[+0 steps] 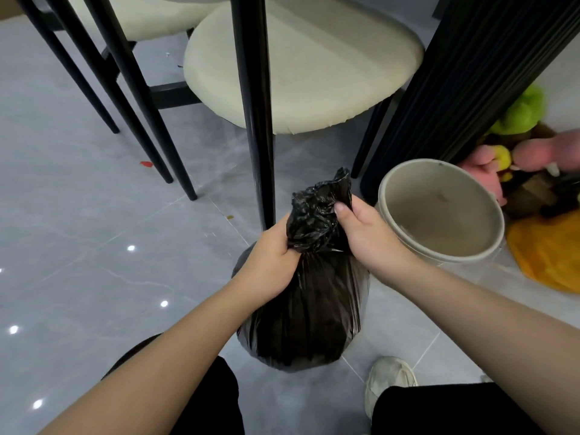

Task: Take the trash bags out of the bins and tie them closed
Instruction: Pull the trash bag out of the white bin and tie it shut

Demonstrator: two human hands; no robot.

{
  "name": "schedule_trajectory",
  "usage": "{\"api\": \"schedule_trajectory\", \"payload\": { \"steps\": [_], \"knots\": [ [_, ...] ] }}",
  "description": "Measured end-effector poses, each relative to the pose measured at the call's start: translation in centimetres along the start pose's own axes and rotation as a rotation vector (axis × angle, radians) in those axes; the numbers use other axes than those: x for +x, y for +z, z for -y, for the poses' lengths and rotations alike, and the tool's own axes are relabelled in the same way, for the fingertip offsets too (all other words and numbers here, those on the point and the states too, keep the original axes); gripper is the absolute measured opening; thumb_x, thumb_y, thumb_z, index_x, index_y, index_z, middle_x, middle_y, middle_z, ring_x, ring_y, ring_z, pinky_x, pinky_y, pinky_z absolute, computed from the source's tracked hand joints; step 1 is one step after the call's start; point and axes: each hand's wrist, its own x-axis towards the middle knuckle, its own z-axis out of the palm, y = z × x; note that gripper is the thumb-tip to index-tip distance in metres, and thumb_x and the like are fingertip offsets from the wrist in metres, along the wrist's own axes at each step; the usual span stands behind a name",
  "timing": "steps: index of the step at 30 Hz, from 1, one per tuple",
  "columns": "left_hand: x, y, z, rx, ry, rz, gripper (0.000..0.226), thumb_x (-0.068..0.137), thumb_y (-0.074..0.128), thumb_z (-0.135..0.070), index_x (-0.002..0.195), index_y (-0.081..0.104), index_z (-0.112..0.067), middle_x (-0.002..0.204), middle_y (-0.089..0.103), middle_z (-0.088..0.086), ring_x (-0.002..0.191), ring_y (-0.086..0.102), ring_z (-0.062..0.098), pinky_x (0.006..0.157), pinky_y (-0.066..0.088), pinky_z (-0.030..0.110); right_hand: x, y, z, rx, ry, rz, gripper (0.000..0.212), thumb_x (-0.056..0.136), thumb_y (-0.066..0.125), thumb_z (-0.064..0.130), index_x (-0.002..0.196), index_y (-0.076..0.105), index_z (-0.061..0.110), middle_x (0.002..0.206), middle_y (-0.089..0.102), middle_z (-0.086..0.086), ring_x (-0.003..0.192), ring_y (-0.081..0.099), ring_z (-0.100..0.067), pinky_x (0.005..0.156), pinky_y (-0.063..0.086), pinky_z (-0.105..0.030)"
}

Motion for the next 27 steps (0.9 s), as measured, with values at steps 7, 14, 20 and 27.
{"api": "schedule_trajectory", "payload": {
  "steps": [7, 14, 20, 27],
  "knots": [
    [0.6, -2.5, 0.3, 0.747, 0.086, 0.056, 0.023, 0.08, 0.05, 0.001, 0.07, 0.046, -0.019, 0.091, 0.043, -0.002, 0.088, 0.042, 0.02, 0.078, 0.038, 0.036, 1.1, 1.7, -2.0, 0.105, 0.206, 0.045, 0.027, 0.103, 0.034, 0.025, 0.104, 0.061, 0.027, 0.111, 0.067, 0.003, 0.11, 0.06, -0.016, 0.105, 0.042, -0.042],
    [3.0, -2.9, 0.8, 0.388, -0.294, 0.244, 0.012, 0.086, 0.067, -0.017, 0.076, 0.06, -0.015, 0.061, 0.062, 0.003, 0.052, 0.064, 0.014, 0.056, 0.056, 0.029, 2.7, 2.5, -5.3, 0.254, 0.352, 0.047, 0.031, 0.102, 0.037, 0.022, 0.114, 0.062, 0.008, 0.116, 0.066, -0.017, 0.111, 0.062, -0.031, 0.104, 0.044, -0.047],
    [4.3, -3.0, -0.1, 0.316, -0.258, 0.255, 0.013, 0.083, 0.066, -0.002, 0.083, 0.063, -0.015, 0.07, 0.07, 0.013, 0.059, 0.069, 0.015, 0.063, 0.058, 0.025, 3.5, 4.0, -6.3, 0.186, 0.316, 0.299, 0.027, 0.099, 0.043, 0.019, 0.08, 0.063, 0.016, 0.081, 0.065, -0.001, 0.081, 0.061, -0.016, 0.082, 0.047, -0.032],
    [4.6, -3.7, 1.0, 0.216, -0.196, 0.12, 0.011, 0.078, 0.07, 0.002, 0.081, 0.067, -0.008, 0.068, 0.066, 0.015, 0.057, 0.063, 0.02, 0.063, 0.055, 0.028, 4.2, 5.5, -5.7, 0.31, 0.331, 0.276, 0.028, 0.093, 0.053, 0.015, 0.066, 0.063, 0.016, 0.065, 0.063, 0.003, 0.063, 0.058, -0.012, 0.064, 0.048, -0.024]
  ]
}}
